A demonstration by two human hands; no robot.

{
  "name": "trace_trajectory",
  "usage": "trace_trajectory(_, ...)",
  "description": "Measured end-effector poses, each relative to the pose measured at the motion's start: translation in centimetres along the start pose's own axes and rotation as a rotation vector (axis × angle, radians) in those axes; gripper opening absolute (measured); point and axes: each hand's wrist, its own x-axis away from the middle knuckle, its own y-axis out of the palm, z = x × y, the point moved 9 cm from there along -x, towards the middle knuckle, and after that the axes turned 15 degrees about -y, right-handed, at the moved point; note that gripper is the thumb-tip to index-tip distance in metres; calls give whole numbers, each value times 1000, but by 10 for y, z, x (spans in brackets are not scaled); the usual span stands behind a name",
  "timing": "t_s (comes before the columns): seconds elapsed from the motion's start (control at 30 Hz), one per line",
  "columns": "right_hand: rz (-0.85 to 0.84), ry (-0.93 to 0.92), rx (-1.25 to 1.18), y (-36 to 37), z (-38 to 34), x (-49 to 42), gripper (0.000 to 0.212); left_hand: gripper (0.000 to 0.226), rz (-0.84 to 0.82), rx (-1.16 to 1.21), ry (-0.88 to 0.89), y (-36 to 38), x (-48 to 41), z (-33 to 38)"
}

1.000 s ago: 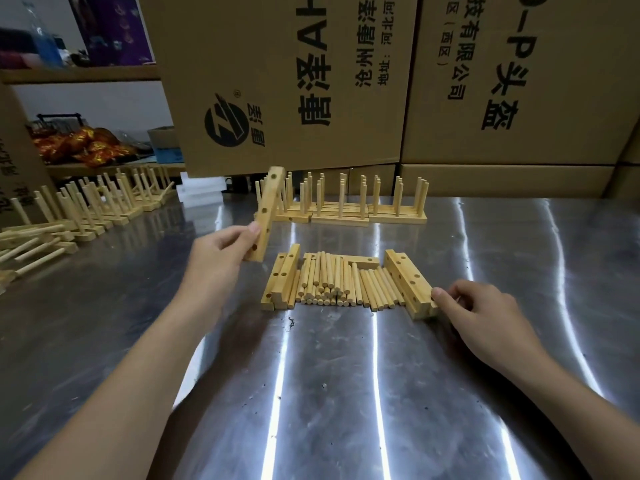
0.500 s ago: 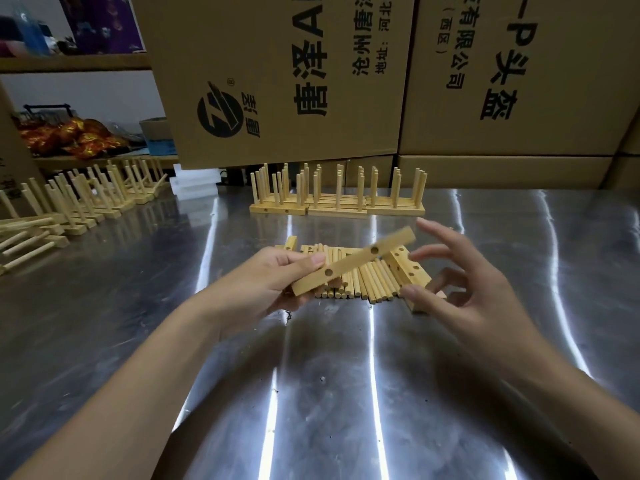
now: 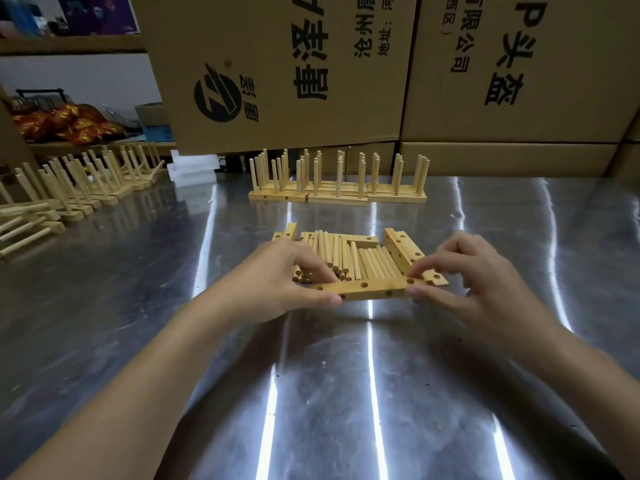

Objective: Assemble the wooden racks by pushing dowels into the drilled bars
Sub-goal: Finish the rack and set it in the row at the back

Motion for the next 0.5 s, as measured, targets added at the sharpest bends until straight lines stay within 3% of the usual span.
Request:
trace_trajectory(0.2,-337,13,164,31,-1,6,49,30,-40,-304,-15,19,2,-3)
trace_trajectory(0.27,-168,-11,165,14,-8,0,42,34,69,-213,8,1,5,3)
trace_trajectory(0.4,346,75,31,-43,-2,4,45,42,575,356,59,-70,24,-1)
trace_trajectory(0.5,419,204,-49,-46,14,12,44,47,747,475,-2,-82,29,-20)
